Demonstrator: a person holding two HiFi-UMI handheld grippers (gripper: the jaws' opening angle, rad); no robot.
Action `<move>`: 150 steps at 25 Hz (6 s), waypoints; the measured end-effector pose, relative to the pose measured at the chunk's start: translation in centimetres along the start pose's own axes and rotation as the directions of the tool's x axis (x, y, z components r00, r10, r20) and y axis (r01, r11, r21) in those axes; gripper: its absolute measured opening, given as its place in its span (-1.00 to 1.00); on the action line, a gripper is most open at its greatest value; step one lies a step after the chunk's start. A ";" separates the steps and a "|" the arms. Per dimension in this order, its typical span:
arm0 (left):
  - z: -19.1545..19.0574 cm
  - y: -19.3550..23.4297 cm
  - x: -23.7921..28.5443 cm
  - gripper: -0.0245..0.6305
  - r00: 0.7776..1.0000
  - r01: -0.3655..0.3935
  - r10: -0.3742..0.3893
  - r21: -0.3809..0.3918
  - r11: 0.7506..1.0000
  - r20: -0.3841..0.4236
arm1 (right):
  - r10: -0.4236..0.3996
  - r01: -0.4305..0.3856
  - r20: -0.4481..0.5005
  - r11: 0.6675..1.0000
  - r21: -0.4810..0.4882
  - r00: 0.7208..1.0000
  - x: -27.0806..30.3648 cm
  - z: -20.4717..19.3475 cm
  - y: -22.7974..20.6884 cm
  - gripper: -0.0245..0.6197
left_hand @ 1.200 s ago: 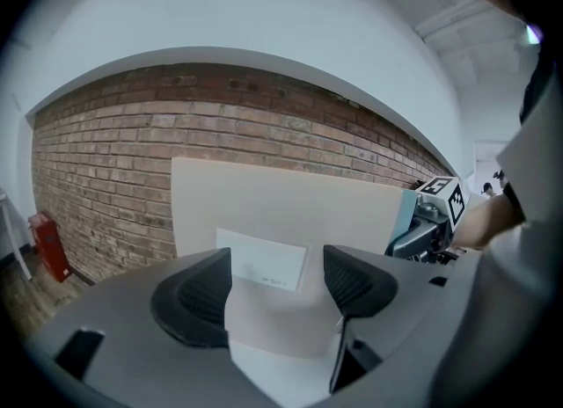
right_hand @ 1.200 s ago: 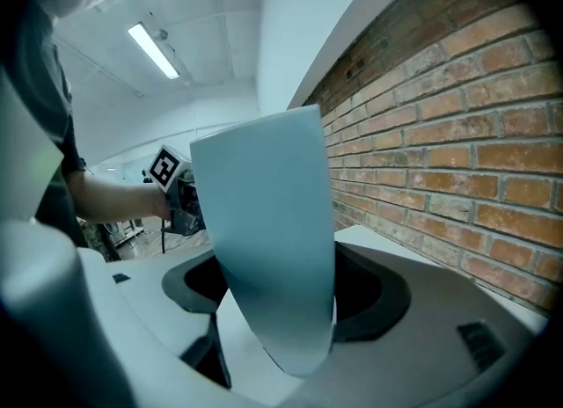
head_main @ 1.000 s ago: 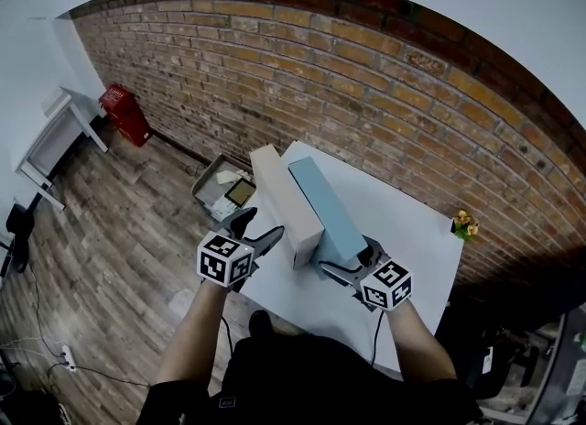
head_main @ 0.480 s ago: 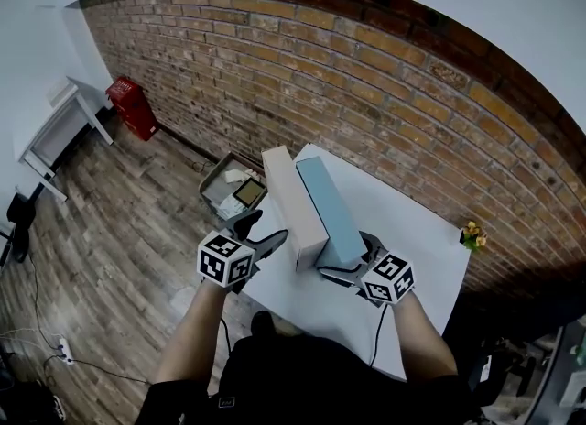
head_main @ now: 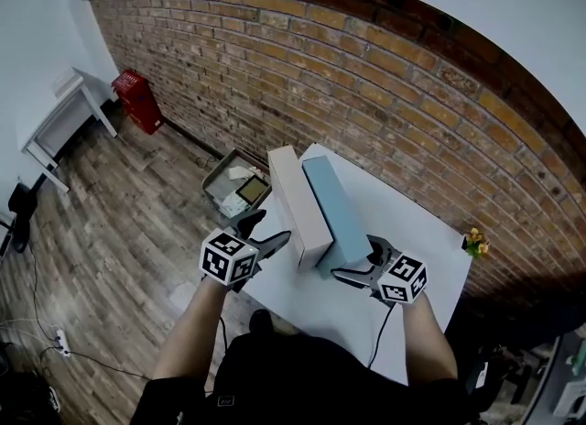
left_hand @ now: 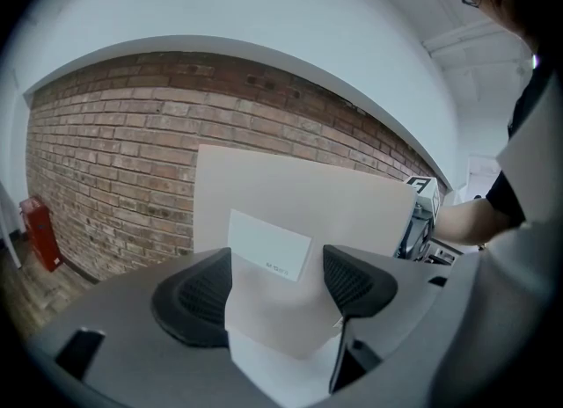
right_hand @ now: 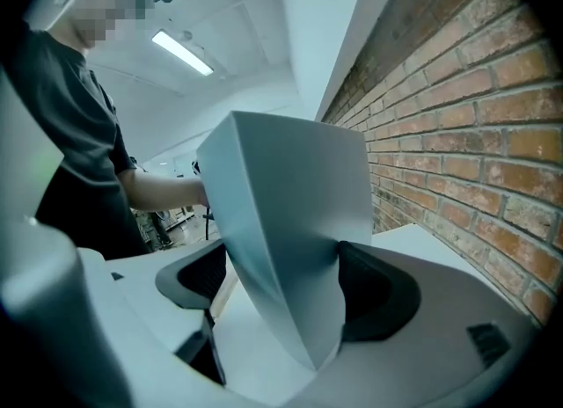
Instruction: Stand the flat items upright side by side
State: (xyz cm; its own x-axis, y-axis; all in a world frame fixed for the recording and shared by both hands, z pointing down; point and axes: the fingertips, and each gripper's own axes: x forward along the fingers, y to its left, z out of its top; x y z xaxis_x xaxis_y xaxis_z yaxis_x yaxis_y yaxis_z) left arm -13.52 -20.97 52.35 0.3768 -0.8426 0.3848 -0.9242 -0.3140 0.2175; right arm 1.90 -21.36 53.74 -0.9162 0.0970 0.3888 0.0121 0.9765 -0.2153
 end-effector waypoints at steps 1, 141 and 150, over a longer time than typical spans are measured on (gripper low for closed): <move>0.0 0.0 0.0 0.12 1.000 0.001 -0.001 0.000 1.000 -0.001 | -0.002 0.002 -0.002 1.000 -0.003 1.000 0.2 0.1 -0.1 0.36; 7.1 -1.8 -16.4 -0.86 0.971 -0.012 -0.063 0.309 0.951 0.231 | -0.750 0.717 0.358 0.651 0.250 0.557 -10.0 12.4 11.1 -0.87; 0.3 -2.8 -14.2 -0.86 0.972 -0.126 0.085 0.175 0.976 0.220 | -0.762 0.686 0.333 0.646 0.335 0.555 -5.0 6.7 12.5 -0.87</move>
State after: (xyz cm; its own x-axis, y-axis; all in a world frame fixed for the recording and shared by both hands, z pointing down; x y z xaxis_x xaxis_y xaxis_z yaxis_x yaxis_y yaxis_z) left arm -16.33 -8.29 46.06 0.2734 -0.9419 0.1951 -0.9607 -0.2775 0.0067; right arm 3.95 -10.94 43.15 -0.6509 -0.7548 0.0812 -0.7551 0.6326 -0.1719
